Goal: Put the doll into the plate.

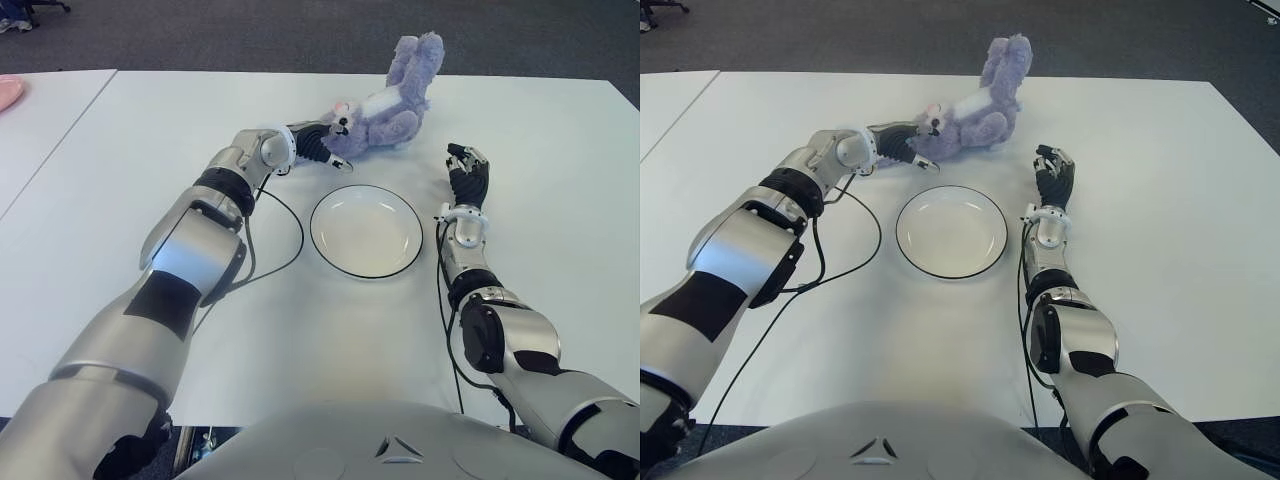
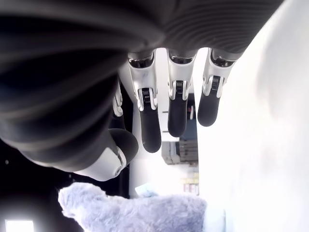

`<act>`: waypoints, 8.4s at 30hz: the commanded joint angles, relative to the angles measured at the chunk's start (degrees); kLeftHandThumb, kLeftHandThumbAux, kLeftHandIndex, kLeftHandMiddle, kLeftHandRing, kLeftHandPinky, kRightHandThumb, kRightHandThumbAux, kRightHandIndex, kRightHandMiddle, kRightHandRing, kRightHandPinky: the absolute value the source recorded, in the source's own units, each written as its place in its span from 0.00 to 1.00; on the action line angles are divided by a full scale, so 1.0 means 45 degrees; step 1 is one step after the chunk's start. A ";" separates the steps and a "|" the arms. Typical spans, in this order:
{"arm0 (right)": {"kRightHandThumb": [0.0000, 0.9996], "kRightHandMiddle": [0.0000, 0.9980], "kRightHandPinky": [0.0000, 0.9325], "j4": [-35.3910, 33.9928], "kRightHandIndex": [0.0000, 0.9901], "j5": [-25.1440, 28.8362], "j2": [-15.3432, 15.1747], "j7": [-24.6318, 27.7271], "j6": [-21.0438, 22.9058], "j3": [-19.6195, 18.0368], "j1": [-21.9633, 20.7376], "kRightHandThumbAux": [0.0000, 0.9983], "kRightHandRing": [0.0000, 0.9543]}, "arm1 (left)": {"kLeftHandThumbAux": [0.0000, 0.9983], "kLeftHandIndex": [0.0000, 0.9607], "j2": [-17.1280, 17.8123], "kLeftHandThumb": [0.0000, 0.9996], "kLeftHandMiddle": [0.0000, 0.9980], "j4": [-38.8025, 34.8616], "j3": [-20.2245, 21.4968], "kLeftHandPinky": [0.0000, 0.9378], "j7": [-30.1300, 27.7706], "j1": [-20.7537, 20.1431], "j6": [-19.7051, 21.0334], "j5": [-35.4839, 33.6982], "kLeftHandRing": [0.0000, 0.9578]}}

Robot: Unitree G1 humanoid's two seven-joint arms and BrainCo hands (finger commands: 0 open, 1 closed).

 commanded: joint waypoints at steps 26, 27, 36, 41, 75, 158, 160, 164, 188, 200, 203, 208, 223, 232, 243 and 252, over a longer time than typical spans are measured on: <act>0.72 0.27 0.17 0.1860 0.43 -0.0337 0.1041 -0.0312 0.0540 0.0446 0.4012 0.73 0.17 | 0.33 0.00 0.2124 0.00 0.00 -0.2707 0.0116 0.00 -0.5472 0.2490 -0.5775 -0.2658 0.00; 0.72 0.27 0.17 0.1857 0.43 -0.0335 0.1040 -0.0312 0.0523 0.0451 0.4022 0.73 0.17 | 0.33 0.00 0.2460 0.00 0.00 -0.3648 0.0057 0.00 -0.6688 0.2759 -0.5925 -0.3515 0.00; 0.72 0.27 0.19 0.1838 0.43 -0.0327 0.1075 -0.0258 0.0451 0.0475 0.4051 0.72 0.17 | 0.34 0.00 0.6556 0.04 0.00 -1.4058 -0.1167 0.00 -1.2505 0.5788 -0.3246 -1.0020 0.00; 0.72 0.27 0.20 0.1836 0.43 -0.0294 0.1105 -0.0272 0.0603 0.0480 0.3985 0.72 0.18 | 0.30 0.00 0.8820 0.08 0.00 -1.6958 -0.0907 0.00 -1.2996 0.7337 -0.3143 -1.1471 0.00; 0.72 0.27 0.23 0.1837 0.43 -0.0533 0.1143 -0.0442 0.0069 0.0830 0.3859 0.72 0.20 | 0.33 0.00 0.9988 0.35 0.00 -1.8248 0.3950 0.00 -1.3406 0.7259 -0.1075 -1.4007 0.00; 0.72 0.28 0.20 0.1820 0.43 -0.0620 0.1208 -0.0566 -0.0422 0.1381 0.4129 0.72 0.17 | 0.28 0.00 0.0010 0.19 0.00 0.0909 -0.1577 0.00 0.4842 -0.0015 0.2926 -0.0793 0.00; 0.72 0.27 0.20 0.1820 0.43 -0.0648 0.1187 -0.0599 -0.0387 0.1403 0.4135 0.72 0.17 | 0.29 0.00 -0.0108 0.18 0.00 0.0945 -0.1618 0.00 0.4726 0.0200 0.3077 -0.0740 0.00; 0.72 0.27 0.21 0.1826 0.43 -0.0683 0.1148 -0.0625 -0.0309 0.1431 0.4134 0.72 0.18 | 0.29 0.00 -0.0243 0.16 0.00 0.0996 -0.1655 0.00 0.4401 0.0619 0.3198 -0.0657 0.00; 0.72 0.27 0.19 0.1794 0.43 -0.0670 0.1145 -0.0945 -0.0603 0.1369 0.4215 0.72 0.17 | 0.31 0.00 -0.0531 0.01 0.00 0.1139 -0.2105 0.00 0.1266 0.2733 0.3450 -0.0113 0.00; 0.72 0.27 0.23 0.1765 0.43 -0.0646 0.1206 -0.1386 -0.0723 0.1330 0.4234 0.72 0.18 | 0.30 0.05 -0.0496 0.00 0.00 0.1050 -0.2227 0.00 -0.0602 0.2456 0.3052 -0.0181 0.00; 0.72 0.27 0.23 0.1766 0.43 -0.0667 0.1197 -0.1460 -0.0703 0.1348 0.4237 0.72 0.18 | 0.31 0.08 -0.0455 0.00 0.00 0.1036 -0.2189 0.00 -0.0812 0.2459 0.2982 -0.0224 0.00; 0.72 0.27 0.23 0.1767 0.43 -0.0635 0.1193 -0.1583 -0.0718 0.1317 0.4250 0.72 0.19 | 0.33 0.12 -0.0295 0.00 0.00 0.1017 -0.2168 0.00 -0.1220 0.2498 0.2865 -0.0247 0.00; 0.72 0.28 0.25 0.1775 0.43 -0.0827 0.1203 -0.2455 -0.0591 0.1483 0.4274 0.72 0.21 | 0.39 0.33 -0.0228 0.00 0.10 0.0962 -0.2361 0.00 -0.0369 0.2695 0.2518 0.0015 0.05; 0.72 0.30 0.27 0.1782 0.43 -0.0721 0.1193 -0.2372 -0.0531 0.1434 0.4298 0.72 0.23 | 0.55 0.68 -0.0007 0.25 0.57 0.0868 -0.3740 0.53 0.3612 0.2841 0.1856 0.1600 0.58; 0.72 0.33 0.29 0.1734 0.44 -0.0530 0.1219 -0.2158 -0.0423 0.1311 0.4306 0.72 0.26 | 0.63 0.75 0.0531 0.37 0.78 0.0674 -0.5252 0.81 0.7175 0.2034 0.1359 0.3243 0.80; 0.72 0.35 0.34 0.1693 0.43 -0.0393 0.1297 -0.1937 -0.0526 0.1221 0.4254 0.72 0.30 | 0.68 0.77 0.0817 0.35 0.83 0.0504 -0.6812 0.88 0.9836 0.1659 0.1095 0.4887 0.86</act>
